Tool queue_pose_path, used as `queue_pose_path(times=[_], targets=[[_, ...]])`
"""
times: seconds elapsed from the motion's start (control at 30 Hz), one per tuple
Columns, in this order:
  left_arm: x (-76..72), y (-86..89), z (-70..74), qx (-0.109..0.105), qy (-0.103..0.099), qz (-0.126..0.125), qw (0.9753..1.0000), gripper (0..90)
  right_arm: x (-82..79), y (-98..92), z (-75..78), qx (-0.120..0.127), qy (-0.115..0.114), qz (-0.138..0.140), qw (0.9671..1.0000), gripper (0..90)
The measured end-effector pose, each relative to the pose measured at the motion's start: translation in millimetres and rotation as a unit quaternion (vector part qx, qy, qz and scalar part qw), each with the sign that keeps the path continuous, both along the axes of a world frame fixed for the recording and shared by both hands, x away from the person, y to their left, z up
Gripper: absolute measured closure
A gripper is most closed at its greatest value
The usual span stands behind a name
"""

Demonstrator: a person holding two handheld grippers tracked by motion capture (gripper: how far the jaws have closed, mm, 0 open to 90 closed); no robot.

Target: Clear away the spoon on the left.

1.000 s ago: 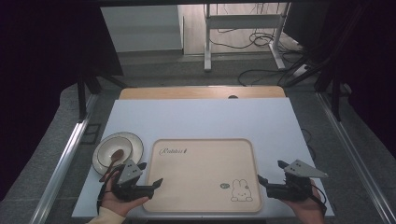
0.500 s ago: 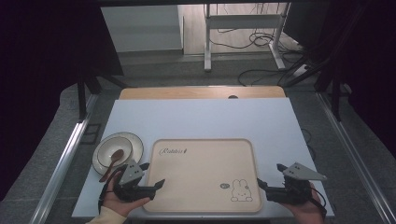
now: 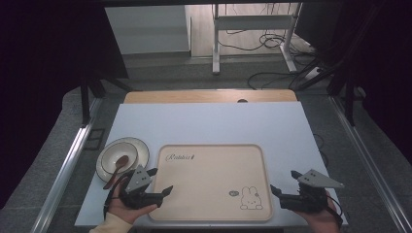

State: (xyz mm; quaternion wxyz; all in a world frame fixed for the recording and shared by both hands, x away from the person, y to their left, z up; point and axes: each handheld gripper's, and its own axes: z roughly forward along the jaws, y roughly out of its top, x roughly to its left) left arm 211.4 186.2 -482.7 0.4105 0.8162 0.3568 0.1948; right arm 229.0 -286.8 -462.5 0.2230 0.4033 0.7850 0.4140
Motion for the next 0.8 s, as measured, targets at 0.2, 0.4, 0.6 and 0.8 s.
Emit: queue_pose_path(times=[0.2, 0.4, 0.6, 0.8], targets=[[-4.4, 2.0, 3.4, -0.002, -0.007, 0.003, 1.0, 22.7, -0.4, 0.1, 0.2, -0.011, -0.004, -0.005, 0.9999, 13.3], [-5.0, 5.6, 6.7, -0.007, -0.014, 0.008, 0.9999, 22.7, 0.3, -0.5, -1.5, -0.013, -0.001, -0.004, 0.9999, 13.4], [-9.6, 13.7, 18.6, -0.012, -0.032, 0.016, 0.9993, 22.1, 3.9, -0.2, -3.6, -0.015, 0.004, -0.002, 0.9999, 13.5], [-14.6, 17.9, 25.3, -0.015, -0.04, 0.022, 0.9988, 19.2, 5.0, 0.7, -3.2, -0.015, 0.003, -0.004, 0.9999, 13.5]])
